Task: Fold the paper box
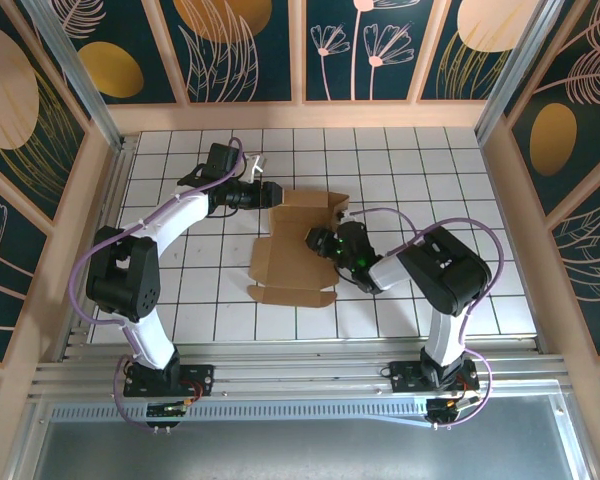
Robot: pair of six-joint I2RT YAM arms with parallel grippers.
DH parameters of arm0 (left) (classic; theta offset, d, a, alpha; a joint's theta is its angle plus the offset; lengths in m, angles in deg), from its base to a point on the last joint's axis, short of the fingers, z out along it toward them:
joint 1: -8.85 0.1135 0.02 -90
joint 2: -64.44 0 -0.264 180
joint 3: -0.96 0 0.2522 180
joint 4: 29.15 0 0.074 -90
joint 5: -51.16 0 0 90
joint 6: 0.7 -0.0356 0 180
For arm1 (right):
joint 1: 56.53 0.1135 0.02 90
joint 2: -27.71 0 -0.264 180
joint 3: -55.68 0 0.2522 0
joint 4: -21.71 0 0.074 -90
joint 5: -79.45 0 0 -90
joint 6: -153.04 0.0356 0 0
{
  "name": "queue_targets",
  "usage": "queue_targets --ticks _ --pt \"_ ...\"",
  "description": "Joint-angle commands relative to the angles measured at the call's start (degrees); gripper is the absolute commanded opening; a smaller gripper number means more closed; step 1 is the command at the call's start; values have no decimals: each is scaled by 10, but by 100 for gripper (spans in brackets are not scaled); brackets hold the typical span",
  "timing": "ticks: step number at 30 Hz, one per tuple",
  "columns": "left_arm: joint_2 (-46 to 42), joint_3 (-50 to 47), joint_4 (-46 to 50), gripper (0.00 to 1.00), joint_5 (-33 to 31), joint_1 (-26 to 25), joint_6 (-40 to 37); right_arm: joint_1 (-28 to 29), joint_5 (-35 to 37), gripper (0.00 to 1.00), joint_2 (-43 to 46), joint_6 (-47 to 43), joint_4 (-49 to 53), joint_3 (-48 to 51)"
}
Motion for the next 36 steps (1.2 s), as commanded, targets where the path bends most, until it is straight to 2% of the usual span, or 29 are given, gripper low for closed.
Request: queue_targets --ticks 1,5,9,12,18,21,24,26,29,30,34,36 --pt "-11 -9 11 56 7 -3 -4 21 24 43 -7 -52 8 -29" --pt "-10 -11 11 56 5 -3 -3 19 34 43 3 -56 14 -23" --pt "-10 -8 13 56 -3 -2 -3 22 35 45 62 -64 22 14" --pt "-8 -3 18 56 -10 -2 -7 32 29 50 139 -89 44 49" --pt "-4 1 22 56 -12 -2 -9 34 26 61 343 -197 183 88" --pt "-3 1 18 55 -10 -3 -6 -10 61 68 442 -256 235 101" --pt "-2 3 17 55 -8 -3 -5 -104 67 79 494 -320 232 122" --pt "-2 5 21 55 -9 -2 -6 -193 32 76 490 -342 233 117" --pt "-4 6 25 55 -11 -3 -7 -327 -102 60 413 -311 270 59" --pt "-5 5 27 55 -12 -3 -8 -347 -141 57 384 -309 284 37" --pt "-7 2 28 56 -22 -3 -8 -353 -235 50 265 -312 298 -47" --pt "-5 0 27 56 -24 -3 -4 -339 -257 50 213 -325 301 -85"
